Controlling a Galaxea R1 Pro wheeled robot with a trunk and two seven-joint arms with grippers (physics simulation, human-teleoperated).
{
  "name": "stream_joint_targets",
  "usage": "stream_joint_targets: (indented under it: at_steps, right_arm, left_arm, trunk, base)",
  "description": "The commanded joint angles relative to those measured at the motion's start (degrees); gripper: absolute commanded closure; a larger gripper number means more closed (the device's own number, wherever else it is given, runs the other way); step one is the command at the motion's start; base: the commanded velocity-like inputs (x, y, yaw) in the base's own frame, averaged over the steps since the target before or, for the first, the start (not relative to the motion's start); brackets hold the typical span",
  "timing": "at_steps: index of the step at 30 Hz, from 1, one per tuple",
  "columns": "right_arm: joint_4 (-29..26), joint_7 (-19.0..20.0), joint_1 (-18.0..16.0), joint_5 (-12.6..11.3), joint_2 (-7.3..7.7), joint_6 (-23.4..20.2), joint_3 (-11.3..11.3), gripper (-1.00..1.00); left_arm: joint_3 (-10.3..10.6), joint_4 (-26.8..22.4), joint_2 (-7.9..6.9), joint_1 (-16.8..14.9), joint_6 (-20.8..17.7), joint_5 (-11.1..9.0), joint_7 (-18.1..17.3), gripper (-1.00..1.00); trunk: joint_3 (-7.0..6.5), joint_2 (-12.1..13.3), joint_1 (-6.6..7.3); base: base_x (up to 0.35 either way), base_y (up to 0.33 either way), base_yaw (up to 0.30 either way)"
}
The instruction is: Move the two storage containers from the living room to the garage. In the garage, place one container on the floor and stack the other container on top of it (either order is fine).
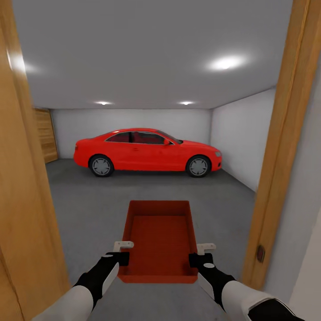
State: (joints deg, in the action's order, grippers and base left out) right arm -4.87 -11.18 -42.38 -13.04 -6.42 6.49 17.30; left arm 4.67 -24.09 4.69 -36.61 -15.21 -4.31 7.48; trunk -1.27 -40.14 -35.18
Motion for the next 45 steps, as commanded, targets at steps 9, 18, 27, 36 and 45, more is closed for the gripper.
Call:
stream_joint_targets:
  at_steps: [9,18,27,36,45]
  right_arm:
    - [0.1,0.1,0.0,-1.0,0.00,0.1,0.2,1.00]
    - [0.1,0.1,0.0,-1.0,-0.04,0.1,0.2,1.00]
    - [0.0,0.1,-0.2,-1.0,-0.01,0.2,0.2,1.00]
    - [0.0,0.1,-0.2,-1.0,0.00,0.2,0.2,1.00]
    - [0.0,0.1,-0.3,-0.9,0.00,0.2,0.3,1.00]
  left_arm:
    - [-3.7,-1.0,-1.80,0.0,-0.3,-0.2,0.7,1.00]
    - [-3.9,-0.4,-1.87,0.0,-0.3,-0.2,0.8,1.00]
    - [-3.9,-0.3,-1.94,0.0,-0.3,-0.2,0.8,1.00]
    - [-3.9,-0.3,-2.02,0.0,-0.3,-0.2,0.8,1.00]
    - [-4.0,-0.3,-1.98,0.0,-0.3,-0.2,0.8,1.00]
  trunk:
    - [0.01,0.0,-0.05]
    - [0.01,0.0,-0.05]
    - [0.01,0.0,-0.05]
    - [0.01,0.0,-0.05]
    - [0.01,0.0,-0.05]
  base:
    - [0.078,0.015,0.000]
    - [0.239,0.000,0.000]
    - [0.320,0.000,0.000]
    - [0.321,0.000,0.000]
    - [0.321,0.000,0.000]
